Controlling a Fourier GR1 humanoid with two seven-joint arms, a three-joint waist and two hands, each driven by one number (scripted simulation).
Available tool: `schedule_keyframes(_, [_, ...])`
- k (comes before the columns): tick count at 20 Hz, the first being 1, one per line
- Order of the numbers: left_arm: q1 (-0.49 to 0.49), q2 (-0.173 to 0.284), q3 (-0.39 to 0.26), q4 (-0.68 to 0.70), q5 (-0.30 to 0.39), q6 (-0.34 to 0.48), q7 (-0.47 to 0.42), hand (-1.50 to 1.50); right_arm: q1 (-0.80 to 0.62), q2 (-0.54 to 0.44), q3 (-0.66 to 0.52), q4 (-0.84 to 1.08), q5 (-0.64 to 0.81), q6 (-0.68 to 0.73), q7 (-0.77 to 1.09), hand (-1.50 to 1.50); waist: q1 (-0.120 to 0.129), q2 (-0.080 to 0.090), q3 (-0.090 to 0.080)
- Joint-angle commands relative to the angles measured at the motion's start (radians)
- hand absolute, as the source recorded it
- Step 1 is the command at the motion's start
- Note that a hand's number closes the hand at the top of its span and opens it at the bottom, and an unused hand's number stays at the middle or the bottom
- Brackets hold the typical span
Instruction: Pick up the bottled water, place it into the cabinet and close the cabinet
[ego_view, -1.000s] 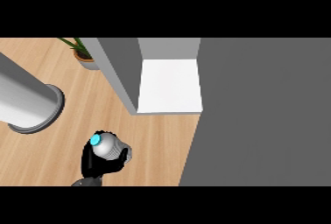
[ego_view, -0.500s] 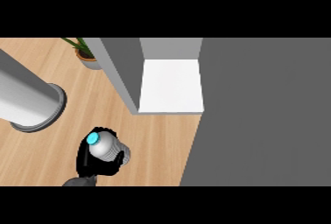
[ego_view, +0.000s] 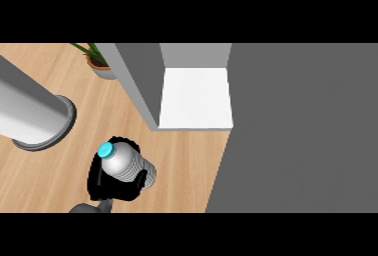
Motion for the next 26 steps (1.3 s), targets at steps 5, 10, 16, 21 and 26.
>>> schedule_keyframes(5, [-0.1,-0.086,-0.042,-0.099,-0.112,0.168,0.127,1.5,0.046,-0.03,0.007,-0.113,0.064,0.005,0.034,-1.5,-0.005,0.002,0.0])
schedule_keyframes(10, [-0.084,-0.09,-0.071,-0.255,-0.161,0.241,0.228,1.5,-0.052,0.058,0.057,-0.056,0.112,-0.025,0.098,-1.5,0.003,0.001,-0.001])
schedule_keyframes(16, [-0.301,-0.198,-0.059,-0.074,-0.237,0.326,0.246,1.5,-0.005,-0.023,-0.026,-0.107,0.021,0.01,0.044,-1.5,-0.011,0.004,0.0])
schedule_keyframes(21, [-0.402,-0.196,0.048,-0.012,-0.25,0.321,0.287,1.5,0.053,-0.023,0.04,-0.114,0.07,-0.008,0.015,-1.5,-0.01,0.002,-0.001])
schedule_keyframes(26, [-0.496,-0.2,0.06,0.046,-0.295,0.365,0.345,1.5,0.072,-0.064,-0.047,-0.125,-0.017,0.027,-0.011,-1.5,-0.009,0.003,0.0])
